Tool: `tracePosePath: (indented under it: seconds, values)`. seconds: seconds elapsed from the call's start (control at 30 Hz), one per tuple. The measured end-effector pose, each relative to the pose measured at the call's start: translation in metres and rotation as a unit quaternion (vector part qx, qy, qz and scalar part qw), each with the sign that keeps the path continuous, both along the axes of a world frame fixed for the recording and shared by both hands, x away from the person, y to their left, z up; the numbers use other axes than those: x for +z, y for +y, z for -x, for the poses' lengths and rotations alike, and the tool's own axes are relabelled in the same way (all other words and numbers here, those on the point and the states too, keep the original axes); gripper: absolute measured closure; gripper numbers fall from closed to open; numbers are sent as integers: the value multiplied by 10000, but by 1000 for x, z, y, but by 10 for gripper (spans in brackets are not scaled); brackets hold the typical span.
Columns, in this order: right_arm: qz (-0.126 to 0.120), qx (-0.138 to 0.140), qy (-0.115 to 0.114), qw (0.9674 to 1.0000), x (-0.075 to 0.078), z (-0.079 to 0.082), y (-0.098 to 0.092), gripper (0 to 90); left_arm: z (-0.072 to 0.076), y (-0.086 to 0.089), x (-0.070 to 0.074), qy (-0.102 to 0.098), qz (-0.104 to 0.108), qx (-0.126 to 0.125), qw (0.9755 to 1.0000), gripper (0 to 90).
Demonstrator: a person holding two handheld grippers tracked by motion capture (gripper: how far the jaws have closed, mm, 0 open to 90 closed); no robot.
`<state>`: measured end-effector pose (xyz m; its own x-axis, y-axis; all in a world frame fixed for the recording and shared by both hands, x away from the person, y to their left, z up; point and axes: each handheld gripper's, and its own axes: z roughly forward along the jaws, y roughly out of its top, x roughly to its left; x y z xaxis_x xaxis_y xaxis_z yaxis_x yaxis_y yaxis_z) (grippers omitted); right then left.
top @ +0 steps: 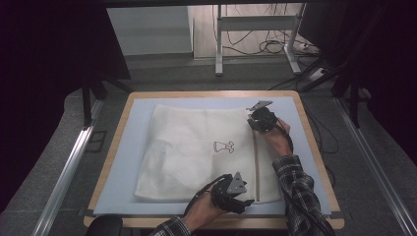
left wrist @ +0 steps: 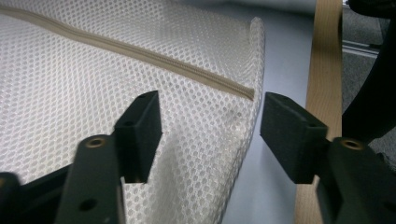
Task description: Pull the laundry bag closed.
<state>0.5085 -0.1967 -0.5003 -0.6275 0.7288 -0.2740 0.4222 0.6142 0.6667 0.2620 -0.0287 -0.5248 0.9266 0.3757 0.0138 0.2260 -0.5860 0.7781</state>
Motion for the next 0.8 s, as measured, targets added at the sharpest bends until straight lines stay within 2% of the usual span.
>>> tracePosePath:
  seconds: [0.4,0.53,0.8]
  values:
    - [-227,127,45,9997,9,19,-1,522,1,13,2,94,-19,-26,10000,206]
    - [-302,184,107,9993,12,27,0,483,1,22,3,235,134,63,9996,186]
    - [-438,284,126,9986,18,41,1,415,3,35,9,310,249,125,9991,122]
